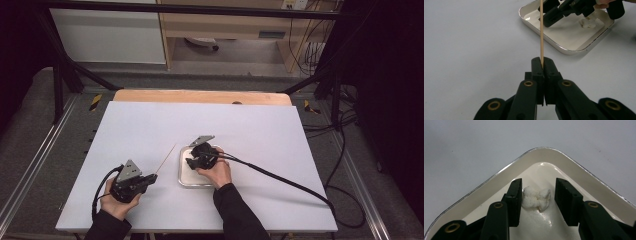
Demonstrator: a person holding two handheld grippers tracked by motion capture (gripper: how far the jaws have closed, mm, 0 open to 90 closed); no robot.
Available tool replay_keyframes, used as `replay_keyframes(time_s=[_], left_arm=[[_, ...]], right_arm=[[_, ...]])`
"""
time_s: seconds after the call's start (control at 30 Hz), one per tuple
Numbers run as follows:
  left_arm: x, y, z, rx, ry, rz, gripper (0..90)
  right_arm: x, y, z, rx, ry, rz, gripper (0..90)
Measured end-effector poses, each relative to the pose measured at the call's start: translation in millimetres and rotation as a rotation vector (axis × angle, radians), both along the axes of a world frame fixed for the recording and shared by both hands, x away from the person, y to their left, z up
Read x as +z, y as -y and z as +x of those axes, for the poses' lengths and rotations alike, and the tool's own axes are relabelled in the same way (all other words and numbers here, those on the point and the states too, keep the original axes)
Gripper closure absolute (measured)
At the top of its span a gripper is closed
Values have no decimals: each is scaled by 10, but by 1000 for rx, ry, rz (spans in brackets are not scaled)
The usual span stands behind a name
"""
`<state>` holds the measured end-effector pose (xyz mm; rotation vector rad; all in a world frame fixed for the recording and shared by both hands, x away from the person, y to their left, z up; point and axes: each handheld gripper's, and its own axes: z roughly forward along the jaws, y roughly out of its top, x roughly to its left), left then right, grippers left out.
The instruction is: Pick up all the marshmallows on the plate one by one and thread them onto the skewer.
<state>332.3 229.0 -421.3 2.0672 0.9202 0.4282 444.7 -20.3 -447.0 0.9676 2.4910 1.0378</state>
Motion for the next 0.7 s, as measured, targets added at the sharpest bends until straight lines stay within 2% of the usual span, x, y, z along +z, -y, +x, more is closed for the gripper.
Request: replay_keyframes(time_s=[0.4,0.53,0.7], left_arm=[[5,8,-10,-2,3,-1,887],[4,10,-11,-3,4,-1,887],[10,22,-22,-6,9,-8,887]], right_arm=[[10,9,-15,-18,-6,0,708],[15,24,-10,-17,-9,26,727],[113,85,-32,-10,-7,63,732]])
